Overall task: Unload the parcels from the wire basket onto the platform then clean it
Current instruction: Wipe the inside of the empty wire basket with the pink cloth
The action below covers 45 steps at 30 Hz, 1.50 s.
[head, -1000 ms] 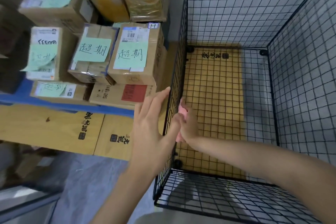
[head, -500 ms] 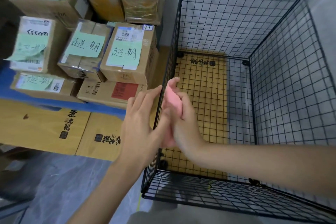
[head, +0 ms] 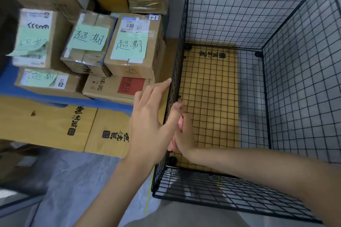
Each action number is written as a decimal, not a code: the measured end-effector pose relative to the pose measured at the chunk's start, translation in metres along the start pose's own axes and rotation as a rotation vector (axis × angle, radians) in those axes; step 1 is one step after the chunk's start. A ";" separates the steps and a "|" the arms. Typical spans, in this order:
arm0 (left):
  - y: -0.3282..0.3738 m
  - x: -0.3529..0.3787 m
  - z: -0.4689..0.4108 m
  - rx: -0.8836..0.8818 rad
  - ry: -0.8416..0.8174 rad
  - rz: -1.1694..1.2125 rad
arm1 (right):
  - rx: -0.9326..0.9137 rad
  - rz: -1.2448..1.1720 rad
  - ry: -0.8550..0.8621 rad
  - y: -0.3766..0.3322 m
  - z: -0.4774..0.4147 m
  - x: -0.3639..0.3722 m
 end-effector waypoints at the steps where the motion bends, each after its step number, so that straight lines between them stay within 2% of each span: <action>1: 0.000 0.000 0.000 0.002 -0.002 -0.003 | 0.010 0.019 -0.009 0.013 -0.007 0.003; 3: 0.000 0.001 0.000 -0.001 -0.009 -0.002 | 0.015 0.035 -0.019 0.024 -0.012 0.007; 5: 0.000 0.002 -0.001 0.001 -0.015 -0.006 | 0.024 0.036 -0.038 0.004 0.001 0.003; 11: 0.000 0.003 -0.001 0.002 -0.015 0.014 | 0.314 0.125 -0.221 -0.004 0.072 0.003; 15: 0.002 0.002 0.000 0.021 -0.013 -0.006 | 0.355 0.135 -0.252 -0.032 0.095 -0.007; 20: 0.002 0.001 0.002 0.026 -0.003 -0.008 | 0.323 0.166 -0.219 -0.038 0.096 -0.006; 26: 0.000 0.002 0.004 0.017 -0.020 -0.034 | 0.366 0.166 -0.122 0.015 0.051 0.008; 31: 0.001 0.001 0.005 0.013 -0.030 -0.026 | 0.311 0.098 -0.107 0.049 0.006 0.012; 34: 0.001 0.001 0.005 0.010 -0.015 0.000 | 0.249 -0.029 -0.063 -0.023 0.024 -0.008; 37: 0.000 0.001 0.005 0.002 -0.006 0.038 | 0.113 -0.178 -0.023 -0.092 0.020 -0.030; 43: 0.002 0.003 0.004 0.007 -0.001 0.076 | -0.218 -0.237 0.184 -0.196 0.001 -0.077; 45: 0.001 0.005 0.003 0.006 -0.012 0.062 | -0.272 -0.245 0.219 -0.219 -0.008 -0.087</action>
Point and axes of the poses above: each hand's wrist, its own z-axis away from the middle knuckle, its own x-axis out of the palm, y = z × x, the point moved 10 cm from there along -z, towards the middle knuckle, and after that the axes turned 8 degrees about x, right-handed, at the moved point
